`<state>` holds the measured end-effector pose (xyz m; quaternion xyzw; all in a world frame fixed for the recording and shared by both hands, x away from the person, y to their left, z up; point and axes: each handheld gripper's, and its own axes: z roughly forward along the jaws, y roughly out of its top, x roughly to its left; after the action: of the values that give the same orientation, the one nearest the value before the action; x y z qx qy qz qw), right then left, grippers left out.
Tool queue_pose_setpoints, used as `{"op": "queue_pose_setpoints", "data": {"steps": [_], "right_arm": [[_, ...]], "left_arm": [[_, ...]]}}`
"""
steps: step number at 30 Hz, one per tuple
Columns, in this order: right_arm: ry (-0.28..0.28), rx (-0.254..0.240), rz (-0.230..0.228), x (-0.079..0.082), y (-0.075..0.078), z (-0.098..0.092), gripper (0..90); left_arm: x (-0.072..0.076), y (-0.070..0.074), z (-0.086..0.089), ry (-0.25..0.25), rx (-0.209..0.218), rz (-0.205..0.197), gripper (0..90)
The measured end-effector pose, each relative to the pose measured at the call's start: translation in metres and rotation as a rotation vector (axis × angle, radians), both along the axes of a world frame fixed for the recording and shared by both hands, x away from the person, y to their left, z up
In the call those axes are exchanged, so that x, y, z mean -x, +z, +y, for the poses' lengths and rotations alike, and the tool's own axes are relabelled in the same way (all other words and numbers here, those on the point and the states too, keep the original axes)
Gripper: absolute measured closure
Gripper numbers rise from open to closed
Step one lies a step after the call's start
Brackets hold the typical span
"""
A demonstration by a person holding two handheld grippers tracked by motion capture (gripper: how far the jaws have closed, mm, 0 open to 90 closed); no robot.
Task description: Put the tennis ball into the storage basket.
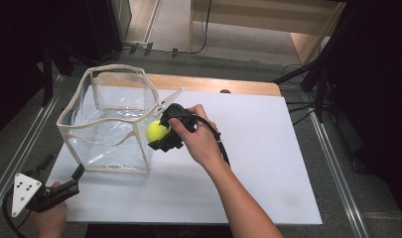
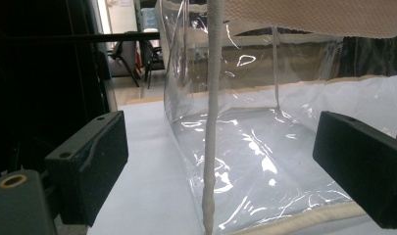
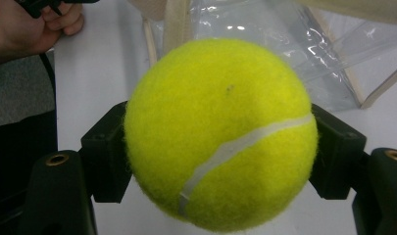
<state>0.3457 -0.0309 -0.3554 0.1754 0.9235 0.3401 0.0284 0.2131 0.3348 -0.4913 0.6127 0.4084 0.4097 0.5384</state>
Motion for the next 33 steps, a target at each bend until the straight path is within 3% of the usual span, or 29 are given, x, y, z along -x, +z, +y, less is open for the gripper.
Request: {"op": "queue_pose_setpoints", "data": {"steps": [33], "right_arm": [[0.009,0.002,0.003,-0.014,0.031,0.004,23.5]], "left_arm": [[0.000,0.000,0.000,-0.001,0.007,0.001,6.8]]}}
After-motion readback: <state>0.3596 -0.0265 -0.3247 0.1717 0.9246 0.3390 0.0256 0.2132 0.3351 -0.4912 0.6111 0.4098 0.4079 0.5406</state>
